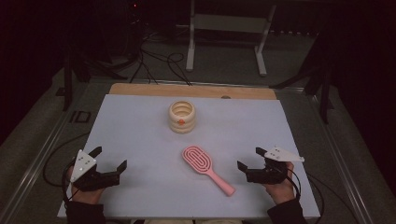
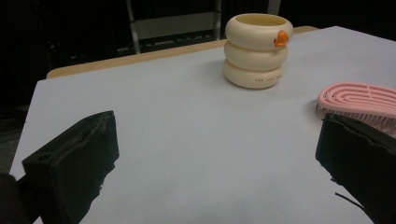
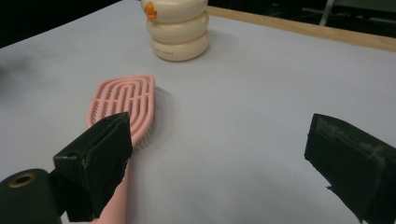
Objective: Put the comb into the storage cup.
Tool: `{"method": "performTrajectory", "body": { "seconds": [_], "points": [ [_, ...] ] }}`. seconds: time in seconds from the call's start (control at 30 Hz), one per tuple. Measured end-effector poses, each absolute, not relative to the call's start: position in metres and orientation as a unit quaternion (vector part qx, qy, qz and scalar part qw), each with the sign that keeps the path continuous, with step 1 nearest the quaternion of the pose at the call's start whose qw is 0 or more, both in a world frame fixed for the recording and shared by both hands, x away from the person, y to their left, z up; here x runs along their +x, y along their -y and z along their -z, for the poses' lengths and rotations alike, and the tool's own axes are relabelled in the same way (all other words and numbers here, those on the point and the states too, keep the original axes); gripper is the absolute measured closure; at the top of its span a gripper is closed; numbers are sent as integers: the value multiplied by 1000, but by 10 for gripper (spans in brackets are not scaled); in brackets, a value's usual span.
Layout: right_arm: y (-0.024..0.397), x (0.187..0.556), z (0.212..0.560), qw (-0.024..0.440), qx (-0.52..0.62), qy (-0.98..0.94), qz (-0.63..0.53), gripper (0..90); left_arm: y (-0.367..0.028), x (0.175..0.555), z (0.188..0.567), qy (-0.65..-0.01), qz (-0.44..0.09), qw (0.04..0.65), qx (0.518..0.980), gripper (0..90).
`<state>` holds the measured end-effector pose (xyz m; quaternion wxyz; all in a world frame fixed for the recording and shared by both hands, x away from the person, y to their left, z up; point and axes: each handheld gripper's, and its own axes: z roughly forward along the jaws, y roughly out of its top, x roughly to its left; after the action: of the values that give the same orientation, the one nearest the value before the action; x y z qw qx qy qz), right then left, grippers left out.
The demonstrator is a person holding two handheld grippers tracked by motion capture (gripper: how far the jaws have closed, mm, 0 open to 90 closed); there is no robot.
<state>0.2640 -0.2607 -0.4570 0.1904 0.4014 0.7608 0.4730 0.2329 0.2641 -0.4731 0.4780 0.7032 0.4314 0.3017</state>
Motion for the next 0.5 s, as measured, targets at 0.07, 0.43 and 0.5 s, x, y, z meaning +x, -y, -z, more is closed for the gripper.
{"method": "performTrajectory", "body": {
  "seconds": [0.07, 0.43, 0.5],
  "points": [
    [252, 268, 450, 181, 398, -775, -457, 76, -264, 233, 473, -431, -301, 477, 704, 3],
    [219, 283, 436, 160, 372, -826, -393, 76, -263, 233, 474, -431, -299, 476, 706, 3],
    [213, 285, 437, 150, 371, -834, -379, 76, -263, 233, 474, -431, -299, 477, 705, 3]
  ]
}}
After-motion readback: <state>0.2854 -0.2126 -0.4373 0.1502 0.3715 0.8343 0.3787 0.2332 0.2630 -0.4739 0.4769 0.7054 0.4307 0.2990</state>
